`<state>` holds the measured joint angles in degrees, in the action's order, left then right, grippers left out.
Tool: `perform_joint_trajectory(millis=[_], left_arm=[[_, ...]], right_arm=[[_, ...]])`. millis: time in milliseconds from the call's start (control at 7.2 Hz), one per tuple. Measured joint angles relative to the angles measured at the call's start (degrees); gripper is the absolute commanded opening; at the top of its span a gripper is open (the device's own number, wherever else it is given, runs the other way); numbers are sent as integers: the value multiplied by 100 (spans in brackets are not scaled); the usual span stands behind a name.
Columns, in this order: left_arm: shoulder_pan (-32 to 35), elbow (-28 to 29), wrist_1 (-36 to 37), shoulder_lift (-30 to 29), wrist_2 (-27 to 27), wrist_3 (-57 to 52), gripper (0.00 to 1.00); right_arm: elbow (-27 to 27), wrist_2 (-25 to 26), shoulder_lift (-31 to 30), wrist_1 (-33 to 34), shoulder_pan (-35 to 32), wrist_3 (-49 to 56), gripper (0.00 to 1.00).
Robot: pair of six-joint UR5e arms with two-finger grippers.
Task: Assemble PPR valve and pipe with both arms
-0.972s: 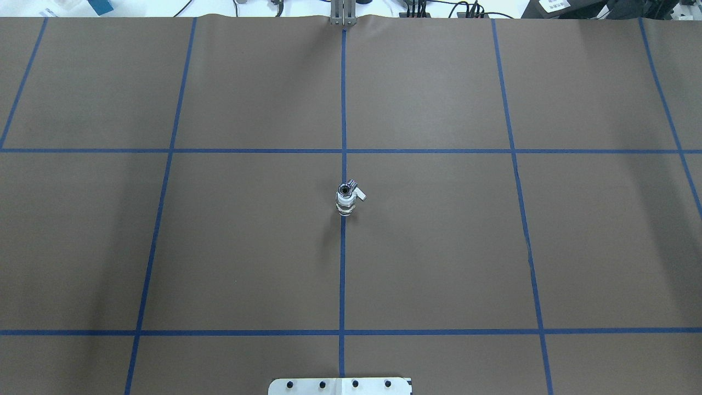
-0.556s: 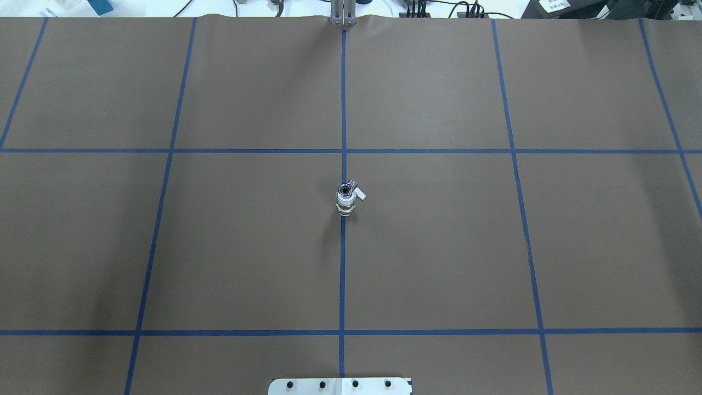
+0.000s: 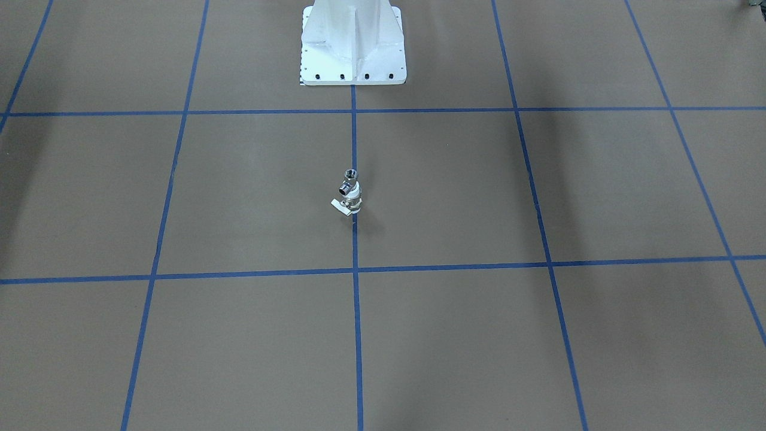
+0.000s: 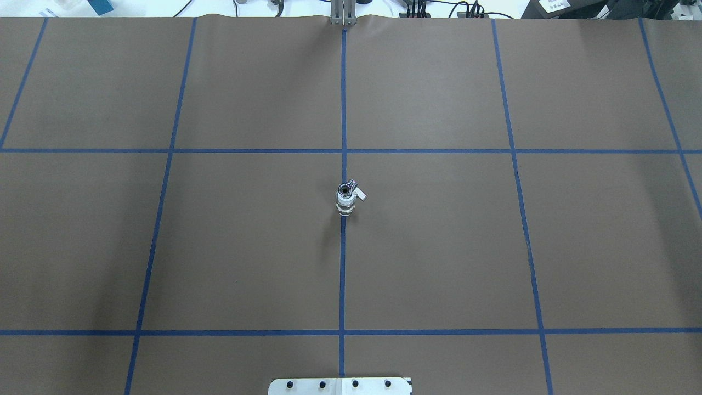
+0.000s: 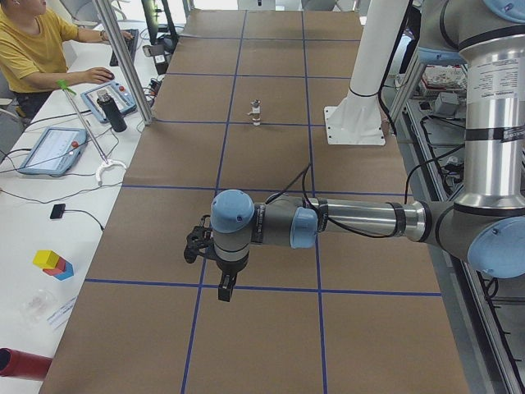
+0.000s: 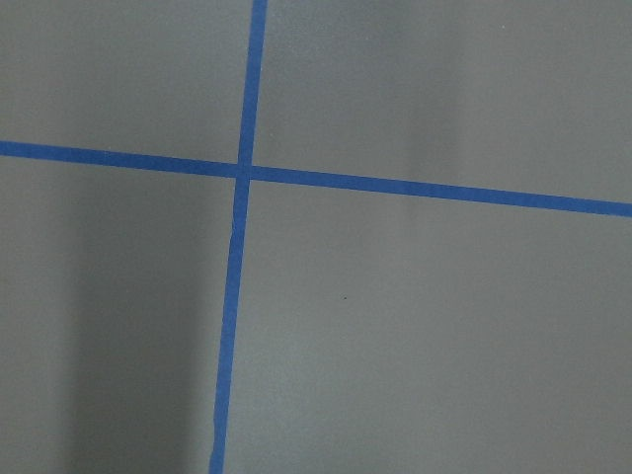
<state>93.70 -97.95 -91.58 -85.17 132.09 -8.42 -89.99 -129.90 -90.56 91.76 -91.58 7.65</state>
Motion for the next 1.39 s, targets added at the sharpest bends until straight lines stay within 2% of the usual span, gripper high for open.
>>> perform_joint_trajectory(millis=[1389], left_arm=[[2, -76, 0, 31, -8, -2, 100]], right_arm=[[-70, -8, 5, -9, -9, 0, 99]])
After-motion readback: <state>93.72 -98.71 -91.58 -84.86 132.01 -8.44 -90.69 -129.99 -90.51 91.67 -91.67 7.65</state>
